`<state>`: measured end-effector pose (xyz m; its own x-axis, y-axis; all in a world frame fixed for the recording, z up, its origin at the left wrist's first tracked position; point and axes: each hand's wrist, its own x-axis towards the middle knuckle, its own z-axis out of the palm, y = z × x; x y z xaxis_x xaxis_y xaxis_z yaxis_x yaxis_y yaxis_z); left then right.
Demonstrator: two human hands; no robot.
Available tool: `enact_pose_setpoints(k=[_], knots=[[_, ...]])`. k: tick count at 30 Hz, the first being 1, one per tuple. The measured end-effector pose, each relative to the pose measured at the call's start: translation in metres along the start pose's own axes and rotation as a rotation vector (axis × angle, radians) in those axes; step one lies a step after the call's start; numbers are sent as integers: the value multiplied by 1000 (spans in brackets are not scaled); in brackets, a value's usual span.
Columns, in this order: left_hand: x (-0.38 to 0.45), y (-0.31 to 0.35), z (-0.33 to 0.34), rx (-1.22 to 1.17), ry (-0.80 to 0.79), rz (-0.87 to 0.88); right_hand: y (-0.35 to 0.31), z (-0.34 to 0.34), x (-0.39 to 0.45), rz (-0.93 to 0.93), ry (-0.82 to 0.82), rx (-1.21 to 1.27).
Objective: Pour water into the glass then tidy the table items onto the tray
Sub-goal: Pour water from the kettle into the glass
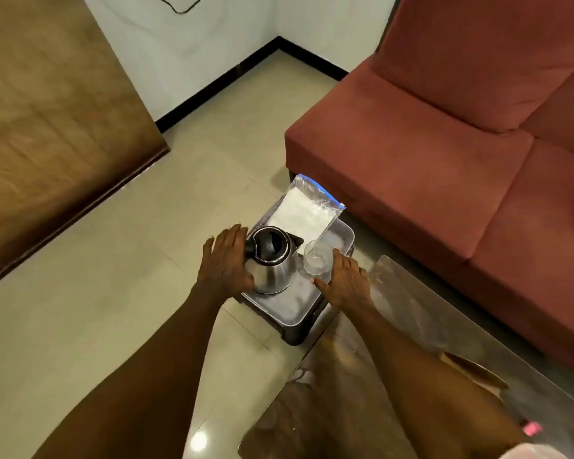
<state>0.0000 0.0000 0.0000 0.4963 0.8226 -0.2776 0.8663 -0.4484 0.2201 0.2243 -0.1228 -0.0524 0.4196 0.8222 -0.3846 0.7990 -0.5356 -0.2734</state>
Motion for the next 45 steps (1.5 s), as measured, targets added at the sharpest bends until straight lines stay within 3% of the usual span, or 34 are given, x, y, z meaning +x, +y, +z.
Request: enact_pose_setpoints(k=[10,18,25,31,35,45], knots=[[44,-5,35,-47,17,-170,-1,40,70,35,8,1],[58,-16,41,-154,7,-251,12,55,86,41,61,238],[55,-24,45,-216,38,-160,18,51,68,73,164,586],[28,-6,46,-324,115,-112,24,23,44,40,135,590],[11,13,25,-315,110,-63,24,-8,17,26,142,615],[-43,109,-118,-136,176,149,31,-126,-120,151,451,825]])
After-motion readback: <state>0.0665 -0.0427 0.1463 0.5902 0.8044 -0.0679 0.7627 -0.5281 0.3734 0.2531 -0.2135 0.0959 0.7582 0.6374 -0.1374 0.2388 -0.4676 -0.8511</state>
